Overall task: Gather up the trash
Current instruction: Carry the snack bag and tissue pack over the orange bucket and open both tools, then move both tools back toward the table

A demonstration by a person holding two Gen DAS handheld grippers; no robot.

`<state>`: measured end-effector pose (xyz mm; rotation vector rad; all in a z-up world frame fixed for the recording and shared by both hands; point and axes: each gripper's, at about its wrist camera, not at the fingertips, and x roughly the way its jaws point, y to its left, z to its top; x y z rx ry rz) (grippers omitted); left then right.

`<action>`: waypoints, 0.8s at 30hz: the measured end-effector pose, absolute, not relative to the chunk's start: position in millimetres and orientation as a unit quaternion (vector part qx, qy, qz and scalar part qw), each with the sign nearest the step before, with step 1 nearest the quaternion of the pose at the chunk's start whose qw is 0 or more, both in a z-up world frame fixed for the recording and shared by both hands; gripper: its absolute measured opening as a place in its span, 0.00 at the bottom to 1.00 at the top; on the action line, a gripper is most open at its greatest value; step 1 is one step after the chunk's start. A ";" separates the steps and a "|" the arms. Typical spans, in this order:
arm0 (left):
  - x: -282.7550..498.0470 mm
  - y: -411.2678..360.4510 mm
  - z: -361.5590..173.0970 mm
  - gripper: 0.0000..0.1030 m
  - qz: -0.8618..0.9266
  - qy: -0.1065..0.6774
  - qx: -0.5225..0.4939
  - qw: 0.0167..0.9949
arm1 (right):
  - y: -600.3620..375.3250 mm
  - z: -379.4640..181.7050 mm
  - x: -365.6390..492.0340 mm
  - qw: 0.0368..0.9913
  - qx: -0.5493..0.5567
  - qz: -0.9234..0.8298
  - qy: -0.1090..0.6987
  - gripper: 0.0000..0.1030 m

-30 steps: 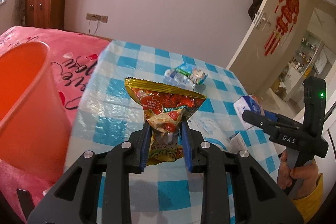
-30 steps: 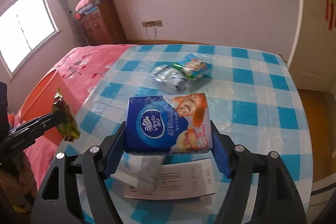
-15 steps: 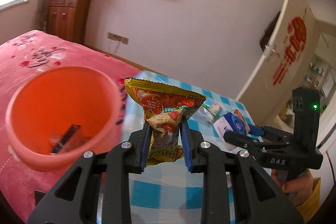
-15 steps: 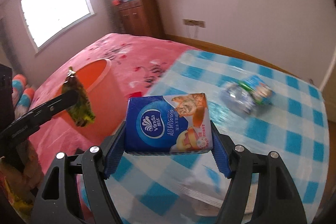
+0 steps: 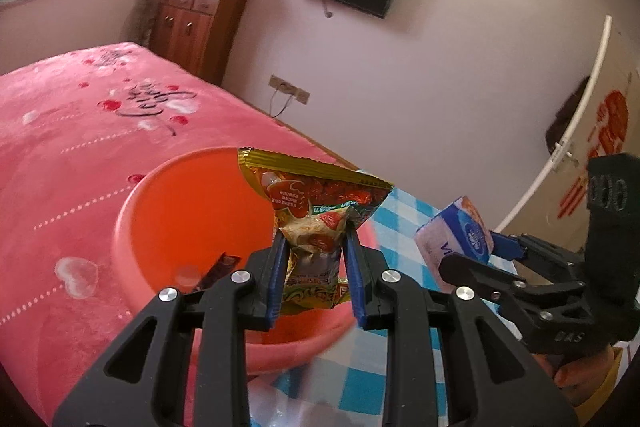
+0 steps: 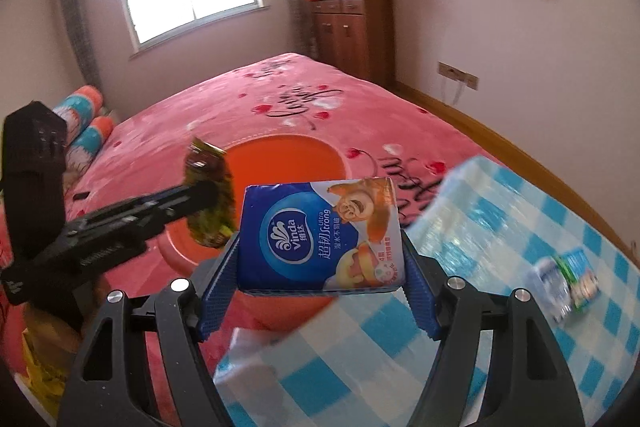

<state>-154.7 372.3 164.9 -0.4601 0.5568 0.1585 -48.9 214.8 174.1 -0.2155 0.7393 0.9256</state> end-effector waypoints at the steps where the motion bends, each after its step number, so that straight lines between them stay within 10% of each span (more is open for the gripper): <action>1: -153.3 376.8 161.9 0.28 0.081 0.274 -0.229 0.930 | 222.4 173.6 -49.3 0.823 -0.108 0.438 0.344 0.71; 10: -146.2 407.8 135.6 0.30 0.106 0.291 -0.260 0.915 | 266.2 157.6 -38.4 0.809 -0.133 0.456 0.346 0.72; 15: -151.8 416.1 133.9 0.64 0.132 0.284 -0.259 0.914 | 265.1 153.0 -32.4 0.809 -0.099 0.466 0.345 0.85; 24: -161.3 416.0 140.3 0.81 0.166 0.259 -0.241 0.921 | 226.8 157.5 -32.3 0.844 -0.055 0.419 0.331 0.90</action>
